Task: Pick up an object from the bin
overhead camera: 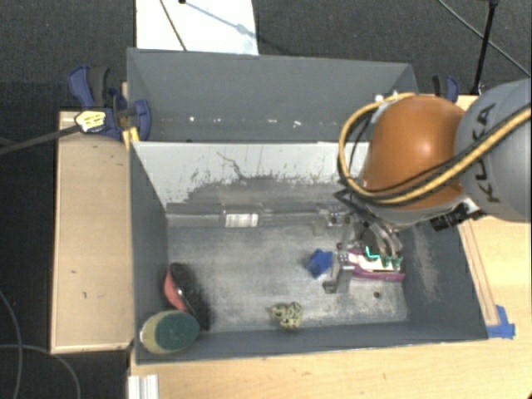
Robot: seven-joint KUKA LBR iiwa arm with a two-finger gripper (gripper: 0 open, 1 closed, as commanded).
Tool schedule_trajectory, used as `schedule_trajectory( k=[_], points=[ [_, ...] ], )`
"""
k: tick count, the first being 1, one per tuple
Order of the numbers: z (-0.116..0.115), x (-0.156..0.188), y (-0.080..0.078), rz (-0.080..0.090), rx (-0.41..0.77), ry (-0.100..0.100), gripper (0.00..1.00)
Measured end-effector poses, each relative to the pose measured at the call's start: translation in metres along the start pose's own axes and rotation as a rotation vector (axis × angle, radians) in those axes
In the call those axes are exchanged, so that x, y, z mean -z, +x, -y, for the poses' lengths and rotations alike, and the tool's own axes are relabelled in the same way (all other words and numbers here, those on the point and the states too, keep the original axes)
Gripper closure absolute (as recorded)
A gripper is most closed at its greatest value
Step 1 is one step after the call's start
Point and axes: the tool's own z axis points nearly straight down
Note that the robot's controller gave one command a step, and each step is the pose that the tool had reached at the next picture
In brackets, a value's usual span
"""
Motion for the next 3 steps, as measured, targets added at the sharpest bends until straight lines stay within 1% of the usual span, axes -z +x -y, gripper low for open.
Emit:
schedule_trajectory(
  k=[1,2,3],
  points=[
    [0.041,-0.134,-0.050,0.001,0.002,0.000,0.00],
    [0.040,-0.129,-0.051,0.007,0.001,0.000,1.00],
    [0.012,0.020,-0.061,0.018,0.009,-0.001,1.00]
  ],
)
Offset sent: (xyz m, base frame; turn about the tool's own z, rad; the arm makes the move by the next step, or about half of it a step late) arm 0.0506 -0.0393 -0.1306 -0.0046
